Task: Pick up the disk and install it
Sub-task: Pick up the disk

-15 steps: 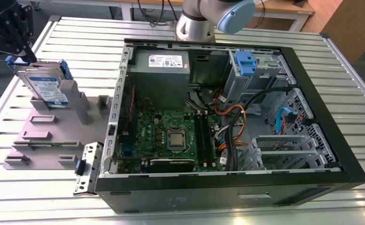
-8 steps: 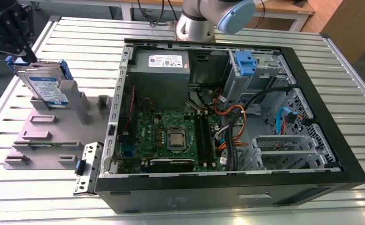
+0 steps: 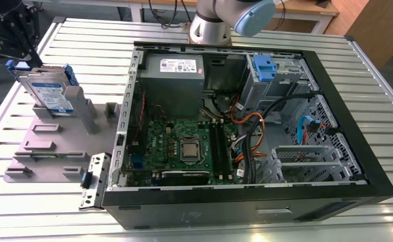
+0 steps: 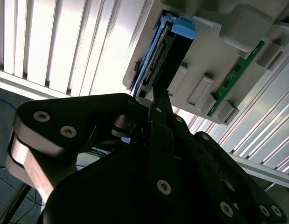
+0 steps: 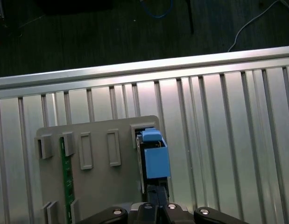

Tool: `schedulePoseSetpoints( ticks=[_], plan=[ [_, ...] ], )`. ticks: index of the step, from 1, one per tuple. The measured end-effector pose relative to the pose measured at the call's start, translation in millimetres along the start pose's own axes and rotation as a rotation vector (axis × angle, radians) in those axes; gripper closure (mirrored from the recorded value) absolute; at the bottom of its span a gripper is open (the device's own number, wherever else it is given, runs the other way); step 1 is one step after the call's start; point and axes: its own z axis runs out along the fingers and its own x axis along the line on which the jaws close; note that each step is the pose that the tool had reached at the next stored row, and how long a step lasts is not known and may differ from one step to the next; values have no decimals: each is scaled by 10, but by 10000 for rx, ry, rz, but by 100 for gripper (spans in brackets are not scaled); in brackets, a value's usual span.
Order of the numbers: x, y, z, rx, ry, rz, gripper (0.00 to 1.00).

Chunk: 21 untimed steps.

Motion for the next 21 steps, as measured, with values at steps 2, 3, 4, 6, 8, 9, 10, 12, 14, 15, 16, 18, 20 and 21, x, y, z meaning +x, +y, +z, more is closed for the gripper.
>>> schedulePoseSetpoints(
  ticks=[2,3,4,6,8,9,10,12,14,15,16,18,20,21],
  plan=[
    [0,0,0,0,0,0,89],
    [0,-1,0,-1,0,-1,89],
    [0,-1,-1,-1,1,-1,89],
    [0,-2,7,0,0,-1,89],
    [0,-2,10,-2,1,0,89],
    [0,-2,11,-2,2,0,89],
    [1,-2,11,-2,1,-1,89],
    [0,-3,16,1,-1,-1,89],
    [0,-4,19,-2,1,-1,89],
    [0,-5,20,-1,1,-1,89],
    [0,-5,21,-2,1,-1,89],
    [0,-5,21,-1,1,-1,89],
    [0,-5,21,-1,0,-1,89],
    [0,-5,21,-1,1,-1,89]
  ],
)
